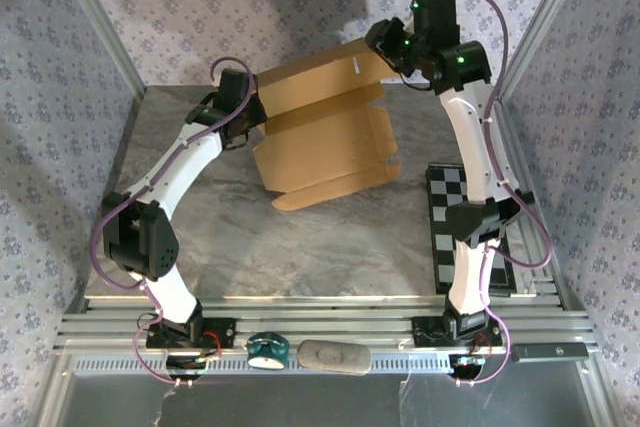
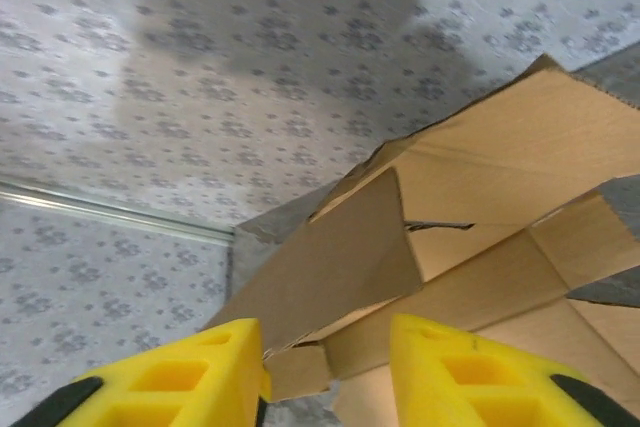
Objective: Fold the paper box
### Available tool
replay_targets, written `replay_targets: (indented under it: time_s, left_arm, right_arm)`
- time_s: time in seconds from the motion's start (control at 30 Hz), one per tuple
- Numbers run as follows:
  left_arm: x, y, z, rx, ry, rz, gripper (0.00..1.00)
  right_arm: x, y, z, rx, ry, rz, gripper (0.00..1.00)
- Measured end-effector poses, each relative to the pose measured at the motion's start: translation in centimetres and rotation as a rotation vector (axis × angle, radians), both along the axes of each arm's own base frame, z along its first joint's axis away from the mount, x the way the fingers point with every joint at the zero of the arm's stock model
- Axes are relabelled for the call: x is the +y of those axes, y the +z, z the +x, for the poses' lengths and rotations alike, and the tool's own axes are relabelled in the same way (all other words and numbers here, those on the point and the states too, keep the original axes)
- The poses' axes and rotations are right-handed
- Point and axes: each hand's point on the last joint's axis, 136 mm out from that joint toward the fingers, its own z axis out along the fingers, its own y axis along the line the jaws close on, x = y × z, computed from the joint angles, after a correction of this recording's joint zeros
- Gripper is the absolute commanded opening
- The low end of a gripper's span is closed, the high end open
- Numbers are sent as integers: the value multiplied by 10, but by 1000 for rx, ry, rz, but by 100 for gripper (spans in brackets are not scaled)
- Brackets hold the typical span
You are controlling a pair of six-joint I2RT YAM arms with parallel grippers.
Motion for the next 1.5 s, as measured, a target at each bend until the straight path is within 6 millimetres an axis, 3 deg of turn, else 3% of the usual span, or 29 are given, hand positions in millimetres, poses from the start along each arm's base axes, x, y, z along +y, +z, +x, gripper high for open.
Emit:
replay_targets:
  time_s: [0.3,0.7,0.9,1.5]
  left_arm:
    - [1,2,-1,1,-17,27,0]
    - [-4,16,0,-26,-36,52,0]
    - [-5,17,-1,-27,-45,67,0]
    - [-10,25,1,-33,-54,71,0]
  right_arm:
    - [-6,-1,6,-10,18,-12,28]
    - [4,-24,23,25,56,-17,32]
    - [9,-35,27,47,72,-14,38]
    - [30,-31,19,66,118,54,37]
